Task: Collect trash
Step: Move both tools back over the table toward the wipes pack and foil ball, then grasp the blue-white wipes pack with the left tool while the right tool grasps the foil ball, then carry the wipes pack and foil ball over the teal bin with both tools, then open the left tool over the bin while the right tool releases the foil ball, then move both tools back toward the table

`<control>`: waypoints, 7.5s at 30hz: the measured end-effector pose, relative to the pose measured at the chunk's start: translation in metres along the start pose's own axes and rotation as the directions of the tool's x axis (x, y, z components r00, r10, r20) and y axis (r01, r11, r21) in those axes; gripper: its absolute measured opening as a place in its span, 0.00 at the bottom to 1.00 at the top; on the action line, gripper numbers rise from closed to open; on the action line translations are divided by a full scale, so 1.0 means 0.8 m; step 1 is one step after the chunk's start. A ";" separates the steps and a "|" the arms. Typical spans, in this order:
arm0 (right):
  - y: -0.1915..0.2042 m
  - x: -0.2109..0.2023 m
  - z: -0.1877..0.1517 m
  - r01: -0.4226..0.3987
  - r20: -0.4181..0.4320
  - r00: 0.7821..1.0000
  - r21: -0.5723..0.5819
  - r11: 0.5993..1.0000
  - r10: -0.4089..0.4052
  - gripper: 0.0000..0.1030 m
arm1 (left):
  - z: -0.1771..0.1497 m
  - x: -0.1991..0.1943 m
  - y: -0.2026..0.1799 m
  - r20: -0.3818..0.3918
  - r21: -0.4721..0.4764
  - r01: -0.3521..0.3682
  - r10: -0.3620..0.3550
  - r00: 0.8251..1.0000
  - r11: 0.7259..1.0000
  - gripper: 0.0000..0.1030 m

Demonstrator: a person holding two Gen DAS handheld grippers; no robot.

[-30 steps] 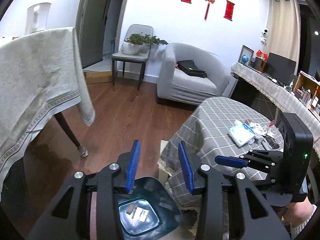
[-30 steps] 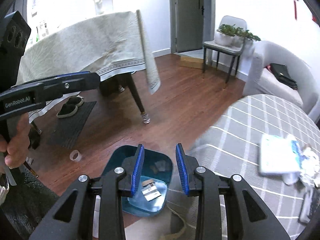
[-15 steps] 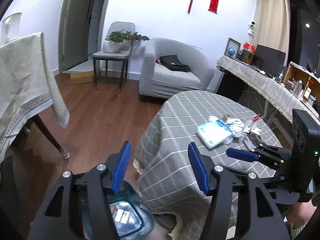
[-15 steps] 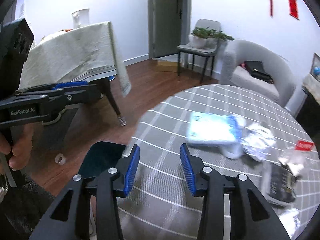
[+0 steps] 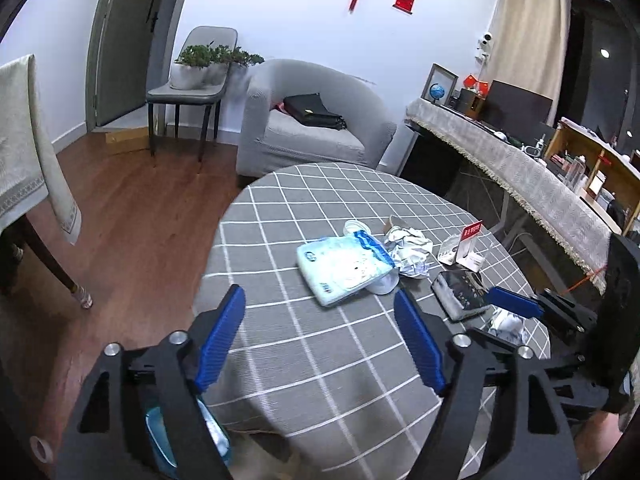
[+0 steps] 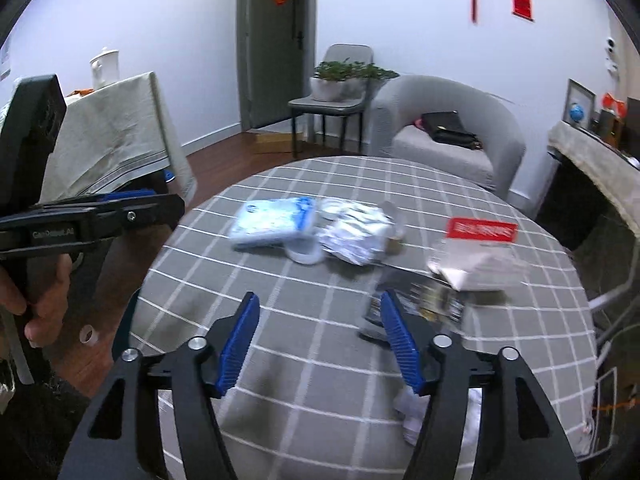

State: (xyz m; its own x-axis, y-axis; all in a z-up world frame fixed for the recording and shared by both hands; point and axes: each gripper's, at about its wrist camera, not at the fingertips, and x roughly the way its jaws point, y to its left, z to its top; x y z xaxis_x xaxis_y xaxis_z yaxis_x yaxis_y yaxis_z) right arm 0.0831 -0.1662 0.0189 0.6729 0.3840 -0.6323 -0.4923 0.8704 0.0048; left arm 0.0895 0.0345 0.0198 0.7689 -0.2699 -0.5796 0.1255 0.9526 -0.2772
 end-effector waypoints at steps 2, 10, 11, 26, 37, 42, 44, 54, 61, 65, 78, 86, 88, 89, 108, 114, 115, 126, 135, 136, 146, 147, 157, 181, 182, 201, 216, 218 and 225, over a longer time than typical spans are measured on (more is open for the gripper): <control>-0.010 -0.004 -0.005 0.012 -0.005 1.000 0.005 1.000 -0.012 0.64 | -0.001 0.010 -0.009 -0.004 -0.012 -0.009 0.009 1.000 1.000 0.79; -0.048 -0.019 -0.031 0.032 -0.019 0.999 0.051 0.998 -0.031 0.71 | 0.000 0.043 -0.030 -0.039 -0.092 -0.010 0.007 0.999 0.996 0.84; -0.051 -0.019 -0.032 0.030 -0.022 0.999 0.058 0.998 -0.029 0.71 | -0.001 0.047 -0.031 -0.044 -0.097 -0.012 0.008 0.999 0.995 0.84; -0.071 -0.011 -0.041 0.018 -0.053 0.999 0.104 0.994 -0.012 0.74 | 0.000 0.099 -0.050 -0.090 -0.172 -0.090 0.075 0.993 0.981 0.86; -0.076 -0.005 -0.040 0.009 -0.071 0.997 0.107 0.994 -0.001 0.74 | 0.017 0.109 -0.041 -0.090 -0.265 -0.089 0.067 0.994 0.960 0.88; -0.078 0.004 -0.042 0.010 -0.102 0.995 0.106 0.994 0.001 0.74 | 0.026 0.118 -0.043 -0.103 -0.253 -0.125 0.102 0.989 0.959 0.88; -0.081 0.005 -0.042 0.002 -0.108 0.994 0.114 0.993 0.010 0.74 | 0.028 0.122 -0.046 -0.109 -0.243 -0.143 0.120 0.987 0.959 0.88; -0.091 0.009 -0.043 0.001 -0.125 0.992 0.121 0.993 0.014 0.74 | 0.038 0.133 -0.044 -0.132 -0.218 -0.228 0.203 0.970 0.949 0.74; -0.088 0.012 -0.044 -0.014 -0.132 0.991 0.130 0.991 0.032 0.74 | 0.033 0.126 -0.036 -0.115 -0.241 -0.196 0.173 0.978 0.951 0.72; -0.085 0.014 -0.041 0.003 -0.131 0.991 0.132 0.991 0.014 0.67 | 0.032 0.120 -0.029 -0.099 -0.258 -0.161 0.140 0.985 0.953 0.71; -0.084 0.003 -0.048 0.025 -0.149 0.989 0.171 0.985 0.000 0.63 | 0.025 0.089 -0.031 -0.059 -0.218 -0.138 0.128 0.990 0.966 0.71; -0.069 0.001 -0.043 -0.004 -0.119 0.993 0.194 0.981 0.028 0.45 | 0.014 0.061 -0.024 -0.049 -0.206 -0.131 0.123 0.991 0.970 0.71; -0.058 0.001 -0.039 -0.018 -0.104 0.994 0.184 0.983 0.038 0.45 | 0.012 0.053 -0.021 -0.048 -0.202 -0.136 0.129 0.991 0.970 0.71; -0.054 0.001 -0.037 -0.022 -0.098 0.994 0.179 0.984 0.040 0.45 | 0.011 0.048 -0.019 -0.047 -0.203 -0.136 0.129 0.991 0.970 0.71; 0.063 0.041 0.021 -0.145 -0.056 0.987 0.108 0.983 0.152 0.45 | -0.011 -0.011 0.077 -0.059 -0.181 -0.219 0.212 0.976 0.959 0.71; 0.106 0.059 0.039 -0.185 -0.060 0.980 0.069 0.980 0.189 0.45 | -0.020 -0.024 0.118 -0.085 -0.184 -0.237 0.224 0.971 0.954 0.71; 0.115 0.063 0.043 -0.193 -0.062 0.978 0.061 0.979 0.197 0.45 | -0.023 -0.026 0.126 -0.094 -0.181 -0.244 0.230 0.969 0.953 0.71; 0.193 0.102 0.058 -0.253 -0.101 0.962 0.006 0.967 0.252 0.45 | -0.054 -0.037 0.196 -0.180 -0.186 -0.282 0.250 0.951 0.941 0.71; 0.238 0.127 0.062 -0.310 -0.142 0.942 -0.009 0.951 0.305 0.45 | -0.088 -0.036 0.247 -0.291 -0.166 -0.309 0.253 0.923 0.937 0.71; 0.243 0.130 0.061 -0.316 -0.148 0.939 -0.011 0.949 0.311 0.45 | -0.095 -0.034 0.253 -0.311 -0.158 -0.316 0.256 0.915 0.936 0.71; 0.293 0.160 0.063 -0.353 -0.213 0.917 -0.046 0.934 0.336 0.45 | -0.149 -0.012 0.286 -0.450 -0.095 -0.325 0.251 0.857 0.941 0.72; 0.297 0.165 0.062 -0.352 -0.221 0.916 -0.047 0.935 0.334 0.45 | -0.154 -0.012 0.288 -0.461 -0.094 -0.324 0.247 0.852 0.941 0.72; 0.321 0.200 0.046 -0.340 -0.306 0.901 -0.054 0.939 0.308 0.45 | -0.172 -0.015 0.302 -0.495 -0.095 -0.297 0.214 0.842 0.950 0.77; 0.362 0.263 -0.003 -0.337 -0.502 0.831 -0.113 0.935 0.239 0.45 | -0.134 -0.078 0.324 -0.335 -0.173 -0.299 0.229 0.914 0.939 0.55; 0.363 0.265 -0.006 -0.336 -0.513 0.826 -0.118 0.934 0.232 0.45 | -0.129 -0.082 0.324 -0.323 -0.182 -0.296 0.228 0.919 0.938 0.53; 0.352 0.246 -0.015 -0.341 -0.526 0.822 -0.146 0.929 0.219 0.58 | -0.068 -0.126 0.302 -0.114 -0.215 -0.235 0.215 0.970 0.948 0.39; 0.307 0.159 0.038 -0.356 -0.304 0.905 -0.165 0.920 0.296 0.47 | -0.030 -0.125 0.253 -0.050 -0.218 -0.194 0.188 0.981 0.956 0.39; 0.295 0.148 0.045 -0.347 -0.273 0.915 -0.161 0.924 0.296 0.45 | -0.026 -0.123 0.245 -0.041 -0.209 -0.194 0.190 0.981 0.959 0.39; 0.238 0.117 0.059 -0.295 -0.179 0.945 -0.111 0.949 0.273 0.41 | -0.016 -0.107 0.208 -0.032 -0.178 -0.166 0.163 0.986 0.970 0.39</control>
State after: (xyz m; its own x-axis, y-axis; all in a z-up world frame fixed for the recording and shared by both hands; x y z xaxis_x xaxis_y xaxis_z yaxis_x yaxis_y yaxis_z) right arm 0.0787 0.0501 -0.0029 0.4028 0.5459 -0.7347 -0.7272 0.6783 0.1052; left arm 0.0367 0.2144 0.0133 0.7584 -0.1156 -0.6414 -0.1177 0.9437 -0.3092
